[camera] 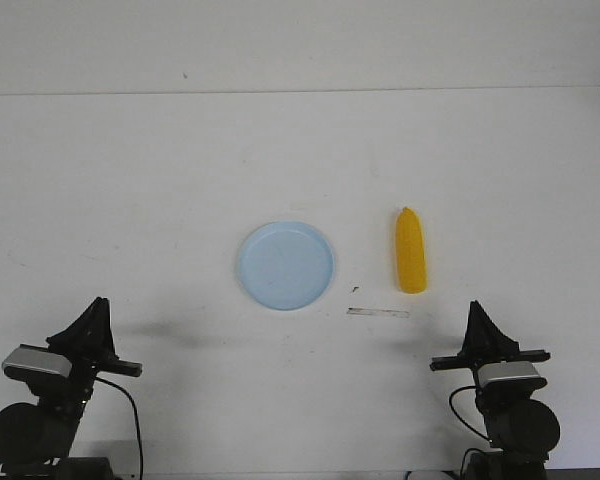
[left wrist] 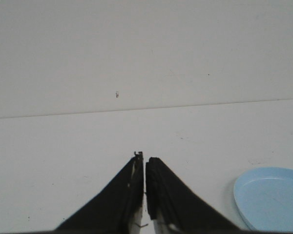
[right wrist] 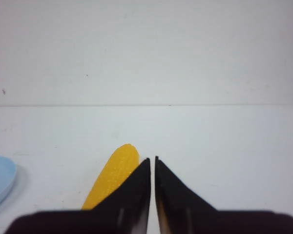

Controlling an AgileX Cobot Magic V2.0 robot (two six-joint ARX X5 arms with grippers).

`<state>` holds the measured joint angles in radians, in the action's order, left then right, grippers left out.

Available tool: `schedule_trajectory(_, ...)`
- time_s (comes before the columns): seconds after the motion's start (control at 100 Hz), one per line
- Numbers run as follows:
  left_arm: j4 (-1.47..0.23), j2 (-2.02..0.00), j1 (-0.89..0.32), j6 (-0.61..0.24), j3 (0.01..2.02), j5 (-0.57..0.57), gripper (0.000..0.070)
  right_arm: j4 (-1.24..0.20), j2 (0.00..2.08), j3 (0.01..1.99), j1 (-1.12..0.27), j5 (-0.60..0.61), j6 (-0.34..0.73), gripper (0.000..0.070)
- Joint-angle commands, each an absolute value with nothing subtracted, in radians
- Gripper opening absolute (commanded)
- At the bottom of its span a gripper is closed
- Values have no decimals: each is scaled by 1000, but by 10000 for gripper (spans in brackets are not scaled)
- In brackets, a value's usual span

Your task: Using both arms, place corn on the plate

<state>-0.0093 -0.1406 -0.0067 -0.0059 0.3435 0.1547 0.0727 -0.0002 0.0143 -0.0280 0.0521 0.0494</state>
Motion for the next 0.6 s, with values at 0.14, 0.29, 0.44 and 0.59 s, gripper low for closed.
schedule_trajectory(0.14,0,-138,-5,8,351,153,1,155,2,43,-37,52,51,8)
schedule_trajectory(0.29,0,-138,-5,8,351,153,1,105,42,114,-42,52,36,7)
schedule_trajectory(0.44,0,-138,-5,8,351,153,1,64,166,224,-42,52,37,6)
schedule_trajectory(0.59,0,-138,-5,8,351,153,1,67,332,354,-49,32,60,5)
